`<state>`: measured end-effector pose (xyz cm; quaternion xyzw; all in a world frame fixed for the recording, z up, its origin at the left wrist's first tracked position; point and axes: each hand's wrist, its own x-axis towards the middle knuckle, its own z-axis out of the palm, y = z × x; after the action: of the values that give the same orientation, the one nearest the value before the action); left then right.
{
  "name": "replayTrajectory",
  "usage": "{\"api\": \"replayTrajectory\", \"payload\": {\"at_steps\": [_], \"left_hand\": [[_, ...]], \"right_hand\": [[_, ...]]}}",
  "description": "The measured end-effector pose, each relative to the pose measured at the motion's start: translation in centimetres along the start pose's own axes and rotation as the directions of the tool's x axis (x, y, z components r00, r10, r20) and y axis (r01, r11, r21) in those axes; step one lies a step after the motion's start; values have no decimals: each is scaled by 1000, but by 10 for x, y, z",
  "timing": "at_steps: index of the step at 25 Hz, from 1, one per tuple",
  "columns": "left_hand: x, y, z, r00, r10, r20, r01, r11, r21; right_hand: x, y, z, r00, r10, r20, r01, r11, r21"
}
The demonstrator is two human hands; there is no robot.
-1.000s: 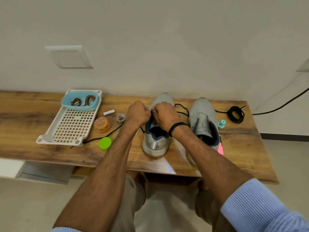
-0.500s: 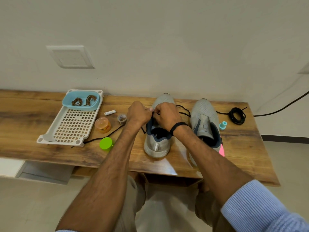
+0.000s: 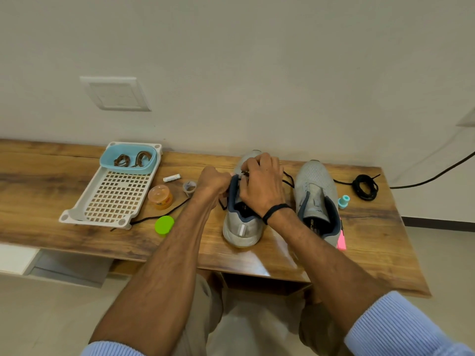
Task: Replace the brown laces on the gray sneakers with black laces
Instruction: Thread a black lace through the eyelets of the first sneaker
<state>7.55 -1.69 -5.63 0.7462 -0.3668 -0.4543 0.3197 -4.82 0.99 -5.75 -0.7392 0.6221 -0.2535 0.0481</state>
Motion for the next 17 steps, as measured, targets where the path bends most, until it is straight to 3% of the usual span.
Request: {"api": "replayTrajectory", "payload": {"at_steps": [2, 6, 9, 12, 15, 17], "left_hand": [[1, 0, 0, 1000, 26, 5, -26, 999, 44], [2, 2, -2, 999, 13, 46, -15, 999, 48], [0, 2, 0, 999, 41, 23, -43, 997, 65], [-4, 5, 5, 999, 2, -44, -3, 1000, -29], [-1, 11, -16, 940, -73, -332, 54, 996, -64], [1, 12, -41, 779, -145, -610, -28, 964, -265]], "right_hand": [[-8, -14, -4, 992, 44, -118, -50, 997, -50], [-20, -24, -3, 972, 126, 199, -106, 989, -108], [-22, -22, 1, 960, 165, 225, -151, 985, -79], [-22, -24, 2, 944, 207, 256, -199, 978, -55], [-20, -19, 2, 933, 275, 230, -289, 957, 29], [-20, -17, 1, 931, 282, 230, -302, 951, 58]]}}
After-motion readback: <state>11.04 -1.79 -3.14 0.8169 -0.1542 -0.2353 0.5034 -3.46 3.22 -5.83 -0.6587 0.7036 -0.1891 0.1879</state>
